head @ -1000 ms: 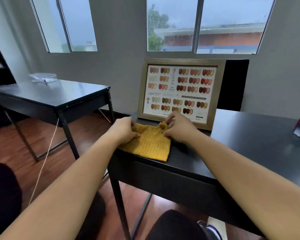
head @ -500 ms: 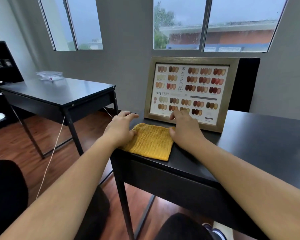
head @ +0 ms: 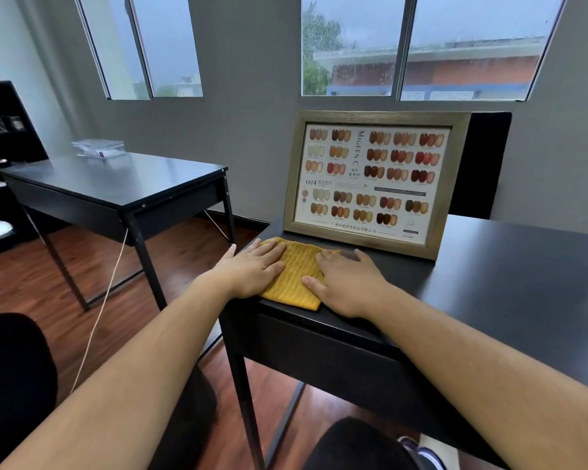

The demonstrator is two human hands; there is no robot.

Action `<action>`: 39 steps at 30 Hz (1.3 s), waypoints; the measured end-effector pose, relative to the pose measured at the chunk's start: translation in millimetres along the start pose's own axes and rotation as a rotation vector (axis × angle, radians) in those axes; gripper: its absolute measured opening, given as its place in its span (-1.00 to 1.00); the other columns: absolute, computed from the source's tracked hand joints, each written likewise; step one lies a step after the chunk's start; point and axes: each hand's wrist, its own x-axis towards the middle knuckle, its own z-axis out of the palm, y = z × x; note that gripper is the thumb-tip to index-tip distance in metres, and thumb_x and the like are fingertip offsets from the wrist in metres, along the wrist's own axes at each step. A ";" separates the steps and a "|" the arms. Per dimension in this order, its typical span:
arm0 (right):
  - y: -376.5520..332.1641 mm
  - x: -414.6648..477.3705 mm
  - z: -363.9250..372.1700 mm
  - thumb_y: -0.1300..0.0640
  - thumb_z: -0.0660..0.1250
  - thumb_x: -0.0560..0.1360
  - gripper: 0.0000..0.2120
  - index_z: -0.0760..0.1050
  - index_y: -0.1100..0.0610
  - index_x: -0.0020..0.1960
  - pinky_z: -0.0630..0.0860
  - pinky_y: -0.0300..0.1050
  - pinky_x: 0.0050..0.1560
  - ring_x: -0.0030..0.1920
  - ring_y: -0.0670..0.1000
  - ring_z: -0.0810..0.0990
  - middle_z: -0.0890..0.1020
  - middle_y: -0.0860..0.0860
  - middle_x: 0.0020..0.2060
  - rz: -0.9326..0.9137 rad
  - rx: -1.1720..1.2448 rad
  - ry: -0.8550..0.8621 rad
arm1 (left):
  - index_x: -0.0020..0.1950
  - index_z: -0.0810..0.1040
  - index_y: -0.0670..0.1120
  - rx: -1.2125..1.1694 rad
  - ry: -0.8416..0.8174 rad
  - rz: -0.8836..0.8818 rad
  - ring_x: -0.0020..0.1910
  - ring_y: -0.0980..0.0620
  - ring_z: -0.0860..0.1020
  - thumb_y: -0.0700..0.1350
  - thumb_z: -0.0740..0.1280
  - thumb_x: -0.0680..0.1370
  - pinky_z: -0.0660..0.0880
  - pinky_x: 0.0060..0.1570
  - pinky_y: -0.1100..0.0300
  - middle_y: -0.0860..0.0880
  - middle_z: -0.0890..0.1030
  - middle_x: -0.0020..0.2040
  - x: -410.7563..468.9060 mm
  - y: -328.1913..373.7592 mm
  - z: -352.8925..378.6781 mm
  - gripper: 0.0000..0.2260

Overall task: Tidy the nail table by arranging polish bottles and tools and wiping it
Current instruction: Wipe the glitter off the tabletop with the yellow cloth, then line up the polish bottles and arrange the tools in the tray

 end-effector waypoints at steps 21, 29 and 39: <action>8.3 1.4 5.1 -0.22 -0.16 0.60 -0.36 -0.12 0.12 0.55 -0.34 0.22 0.44 0.54 -0.05 -0.08 -0.04 0.01 0.55 -0.045 0.041 -0.008 | 0.53 -0.08 0.02 -0.007 0.049 0.030 0.52 0.12 -0.12 0.18 -0.08 0.61 -0.08 0.49 0.00 0.07 -0.07 0.56 5.9 9.9 8.1 -0.46; 37.4 -31.7 -16.1 -0.17 0.01 0.60 -0.41 0.01 0.06 0.54 -0.11 0.10 0.51 0.53 -0.02 0.03 0.08 -0.03 0.54 -0.049 0.210 0.108 | 0.51 0.11 0.02 -0.135 0.162 0.050 0.52 0.08 0.00 0.15 0.06 0.60 -0.03 0.48 -0.07 0.05 0.08 0.54 -7.8 42.7 -15.9 -0.49; 183.5 -150.2 -81.6 -0.08 0.20 0.56 -0.46 0.23 0.06 0.48 0.22 -0.07 0.43 0.45 0.02 0.28 0.30 -0.02 0.47 0.249 0.202 0.430 | 0.52 0.09 0.01 -0.070 0.381 0.496 0.51 0.03 0.08 0.14 0.12 0.58 0.09 0.43 0.06 0.04 0.08 0.55 16.3 237.7 -64.6 -0.45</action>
